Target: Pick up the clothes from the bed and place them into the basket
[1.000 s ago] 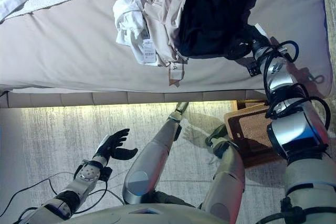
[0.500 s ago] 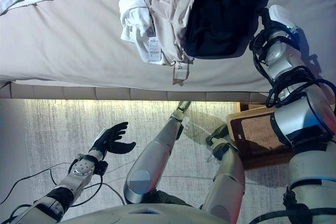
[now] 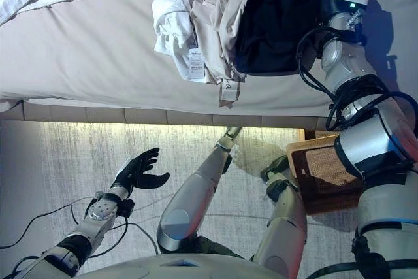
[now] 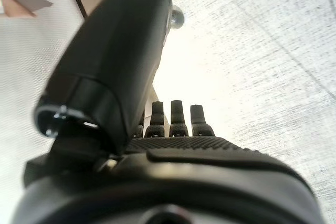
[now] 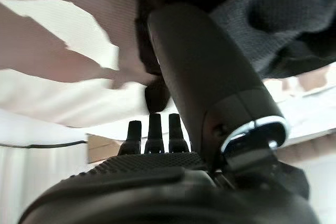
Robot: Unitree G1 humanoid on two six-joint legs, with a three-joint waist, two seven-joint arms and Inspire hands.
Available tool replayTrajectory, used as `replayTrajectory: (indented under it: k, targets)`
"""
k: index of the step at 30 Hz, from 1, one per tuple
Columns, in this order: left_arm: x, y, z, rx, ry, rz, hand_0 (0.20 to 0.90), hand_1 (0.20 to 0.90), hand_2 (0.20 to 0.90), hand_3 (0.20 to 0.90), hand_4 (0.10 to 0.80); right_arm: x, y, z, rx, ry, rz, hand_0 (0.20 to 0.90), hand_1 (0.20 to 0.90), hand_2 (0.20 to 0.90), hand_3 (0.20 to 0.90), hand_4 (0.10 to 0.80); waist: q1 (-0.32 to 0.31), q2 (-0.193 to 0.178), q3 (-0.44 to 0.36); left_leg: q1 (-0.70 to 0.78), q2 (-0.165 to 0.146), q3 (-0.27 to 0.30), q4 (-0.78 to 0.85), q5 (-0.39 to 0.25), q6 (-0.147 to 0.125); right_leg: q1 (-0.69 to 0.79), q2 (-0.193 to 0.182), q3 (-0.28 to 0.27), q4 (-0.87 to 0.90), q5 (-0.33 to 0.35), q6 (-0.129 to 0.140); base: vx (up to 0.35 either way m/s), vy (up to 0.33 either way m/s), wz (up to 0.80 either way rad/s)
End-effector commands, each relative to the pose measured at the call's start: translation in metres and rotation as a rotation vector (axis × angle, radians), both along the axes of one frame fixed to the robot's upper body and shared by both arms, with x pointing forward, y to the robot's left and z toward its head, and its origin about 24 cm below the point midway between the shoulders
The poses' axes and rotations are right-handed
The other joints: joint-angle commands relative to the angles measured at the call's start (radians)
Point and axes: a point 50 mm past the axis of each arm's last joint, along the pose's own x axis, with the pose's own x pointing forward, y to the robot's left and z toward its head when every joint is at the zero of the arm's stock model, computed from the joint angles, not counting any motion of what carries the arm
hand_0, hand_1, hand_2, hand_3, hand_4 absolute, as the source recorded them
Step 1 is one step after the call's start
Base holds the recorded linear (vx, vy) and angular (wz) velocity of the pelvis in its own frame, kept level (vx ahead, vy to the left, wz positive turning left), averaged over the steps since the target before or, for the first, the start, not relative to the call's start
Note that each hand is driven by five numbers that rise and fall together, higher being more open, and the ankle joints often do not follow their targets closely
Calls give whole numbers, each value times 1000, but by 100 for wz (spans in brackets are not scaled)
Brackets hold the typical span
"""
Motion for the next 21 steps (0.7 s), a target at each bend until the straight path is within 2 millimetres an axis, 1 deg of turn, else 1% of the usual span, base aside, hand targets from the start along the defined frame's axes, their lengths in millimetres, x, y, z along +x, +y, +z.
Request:
replayTrajectory:
  k: [1, 3, 7, 8, 9, 10, 12, 13, 15, 18, 21]
  targets:
    - [-40, 21, -10, 30, 58, 49, 900, 900, 900, 900, 800, -11, 24, 45, -61, -210, 175, 900, 900, 900, 900, 800, 8, 11, -14, -45, -21, 76, 29, 5, 49, 102, 32, 31, -61, 49, 49, 20, 0, -3]
    - [-40, 23, -10, 32, 60, 50, 900, 900, 900, 900, 800, -11, 27, 43, -45, -194, 208, 900, 900, 900, 900, 800, 7, 9, -13, -45, -21, 77, 35, 2, 48, 103, 31, 32, -57, 47, 49, 0, 0, 0]
    - [-37, 25, -8, 34, 60, 58, 900, 900, 900, 900, 800, -5, 27, 32, 17, -58, 232, 900, 900, 900, 900, 800, 9, 10, -8, -44, -19, 78, 37, 1, 46, 104, 27, 34, -54, 43, 49, 0, 0, 0]
    - [-36, 26, -8, 35, 58, 55, 900, 900, 900, 900, 800, -3, 26, 25, 53, 3, 244, 900, 900, 900, 900, 800, 12, 11, -4, -43, -19, 77, 34, 3, 46, 105, 26, 34, -55, 43, 50, 0, 0, 0]
    - [-34, 26, -7, 38, 55, 52, 900, 900, 900, 900, 800, -2, 26, 23, 64, 33, 252, 900, 900, 900, 900, 800, 14, 13, -1, -43, -20, 76, 34, 3, 47, 103, 24, 32, -53, 43, 50, 0, 0, 0]
    - [-34, 27, -6, 39, 53, 53, 900, 900, 900, 900, 800, 0, 26, 19, 116, 94, 282, 900, 900, 900, 900, 800, 17, 13, 1, -42, -20, 75, 33, 3, 48, 104, 23, 31, -53, 42, 50, 0, 0, 0]
    - [-33, 27, -6, 47, 52, 46, 900, 900, 900, 900, 800, 2, 30, 12, 135, 155, 324, 900, 900, 900, 900, 800, 21, 13, 5, -44, -22, 72, 34, 2, 48, 98, 19, 30, -50, 43, 50, 0, 0, 0]
    - [-32, 27, -5, 51, 51, 45, 900, 900, 900, 900, 800, 3, 33, 8, 192, 209, 377, 900, 900, 900, 900, 800, 24, 13, 6, -47, -23, 70, 36, 1, 48, 95, 17, 30, -47, 41, 50, 0, 0, 0]
    - [-30, 28, -4, 58, 50, 46, 900, 900, 900, 900, 800, 3, 41, 2, 228, 303, 473, 900, 900, 900, 900, 800, 30, 14, 6, -53, -26, 69, 40, 0, 52, 83, 8, 26, -33, 40, 52, 0, 0, 0]
    - [-26, 31, -1, 59, 48, 42, 900, 900, 900, 900, 800, 2, 44, 2, 278, 345, 555, 900, 900, 900, 900, 800, 36, 22, 6, -68, -32, 67, 56, -3, 57, 57, -5, 24, -2, 36, 54, 29, 10, 4]
    - [-26, 31, -1, 58, 46, 45, 900, 900, 900, 900, 800, 2, 45, 2, 293, 365, 587, 900, 900, 900, 900, 800, 38, 31, 6, -87, -38, 69, 73, -5, 62, 25, -18, 27, 32, 34, 58, 14, 27, 8]
